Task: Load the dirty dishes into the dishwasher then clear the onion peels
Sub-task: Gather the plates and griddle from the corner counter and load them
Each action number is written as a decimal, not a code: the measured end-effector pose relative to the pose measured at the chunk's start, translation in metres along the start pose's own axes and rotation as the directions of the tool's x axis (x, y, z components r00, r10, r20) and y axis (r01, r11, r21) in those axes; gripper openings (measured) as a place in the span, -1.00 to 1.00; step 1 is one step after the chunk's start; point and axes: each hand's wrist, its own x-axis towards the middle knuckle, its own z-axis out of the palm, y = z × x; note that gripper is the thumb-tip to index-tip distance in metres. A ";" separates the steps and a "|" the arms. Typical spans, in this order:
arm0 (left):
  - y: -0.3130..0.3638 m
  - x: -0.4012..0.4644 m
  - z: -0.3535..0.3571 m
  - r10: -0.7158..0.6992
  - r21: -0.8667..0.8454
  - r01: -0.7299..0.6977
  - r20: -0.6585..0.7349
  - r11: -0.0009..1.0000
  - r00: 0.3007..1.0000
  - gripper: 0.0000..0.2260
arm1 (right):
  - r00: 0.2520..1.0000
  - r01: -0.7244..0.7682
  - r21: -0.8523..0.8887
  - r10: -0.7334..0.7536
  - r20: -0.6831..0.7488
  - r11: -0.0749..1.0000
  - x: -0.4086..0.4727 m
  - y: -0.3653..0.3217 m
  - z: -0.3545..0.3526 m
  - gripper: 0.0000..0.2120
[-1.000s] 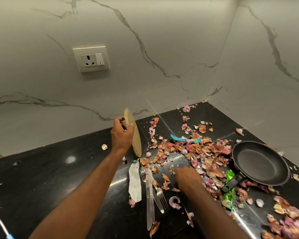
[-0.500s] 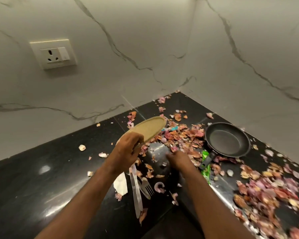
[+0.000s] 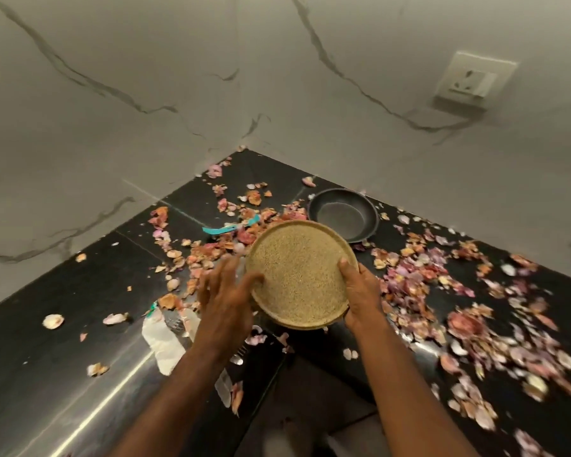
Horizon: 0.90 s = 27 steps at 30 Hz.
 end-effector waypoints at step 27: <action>0.274 -0.095 0.072 0.236 -0.629 0.244 0.581 0.738 0.779 -0.92 | 0.727 0.422 0.006 -0.335 -0.600 0.906 -0.225 -0.019 -0.314 -0.68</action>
